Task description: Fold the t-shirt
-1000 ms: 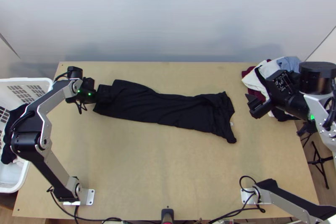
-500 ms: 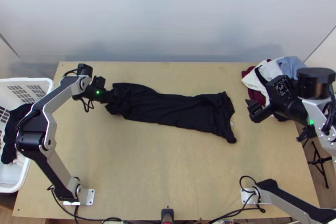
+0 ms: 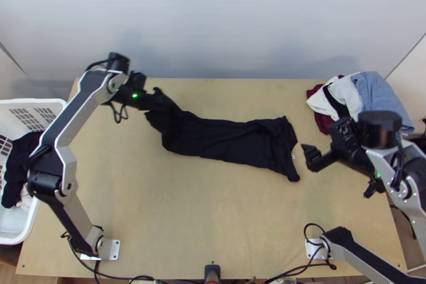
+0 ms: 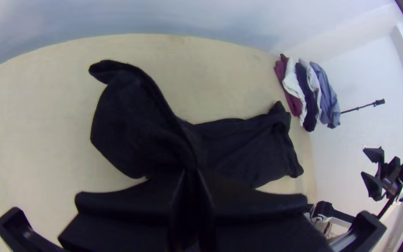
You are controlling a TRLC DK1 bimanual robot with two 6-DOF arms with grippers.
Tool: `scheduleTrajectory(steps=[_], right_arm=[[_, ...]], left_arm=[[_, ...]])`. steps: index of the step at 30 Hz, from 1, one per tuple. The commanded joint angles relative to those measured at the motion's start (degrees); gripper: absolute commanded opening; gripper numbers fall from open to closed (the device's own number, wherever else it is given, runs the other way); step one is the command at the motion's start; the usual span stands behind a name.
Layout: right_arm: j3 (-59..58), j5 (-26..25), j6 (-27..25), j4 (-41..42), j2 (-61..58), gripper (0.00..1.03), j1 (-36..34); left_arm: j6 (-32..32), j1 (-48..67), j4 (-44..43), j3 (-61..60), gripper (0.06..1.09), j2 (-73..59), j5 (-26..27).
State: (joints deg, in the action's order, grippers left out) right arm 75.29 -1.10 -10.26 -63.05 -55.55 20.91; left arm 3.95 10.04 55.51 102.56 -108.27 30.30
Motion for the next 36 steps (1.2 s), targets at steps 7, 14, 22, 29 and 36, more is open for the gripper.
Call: scheduleTrajectory(steps=[7, 14, 22, 29, 36], right_arm=[[-15.17, 0.22, 5.16, 4.86, 10.64, 0.99, 0.1], [-20.88, 1.02, 7.98, 7.85, 13.27, 0.99, -0.43], [-23.69, 1.1, 10.35, 8.73, 14.94, 0.99, -1.83], [-25.89, 1.37, 10.7, 8.03, 17.67, 0.99, -3.59], [-29.41, 1.54, 10.96, 8.55, 19.34, 0.99, -4.91]], left_arm=[[0.8, 18.35, 6.28, 21.89, 0.1, -10.3, -8.16], [1.5, 27.49, 4.7, 25.67, 0.1, -15.39, -9.39], [1.5, 36.71, -1.45, 29.27, 0.1, -19.96, -12.99], [4.23, 41.11, -9.63, 29.45, 0.1, -23.39, -12.99], [18.99, 44.36, -26.68, 31.03, 0.18, -24.45, -12.11]])
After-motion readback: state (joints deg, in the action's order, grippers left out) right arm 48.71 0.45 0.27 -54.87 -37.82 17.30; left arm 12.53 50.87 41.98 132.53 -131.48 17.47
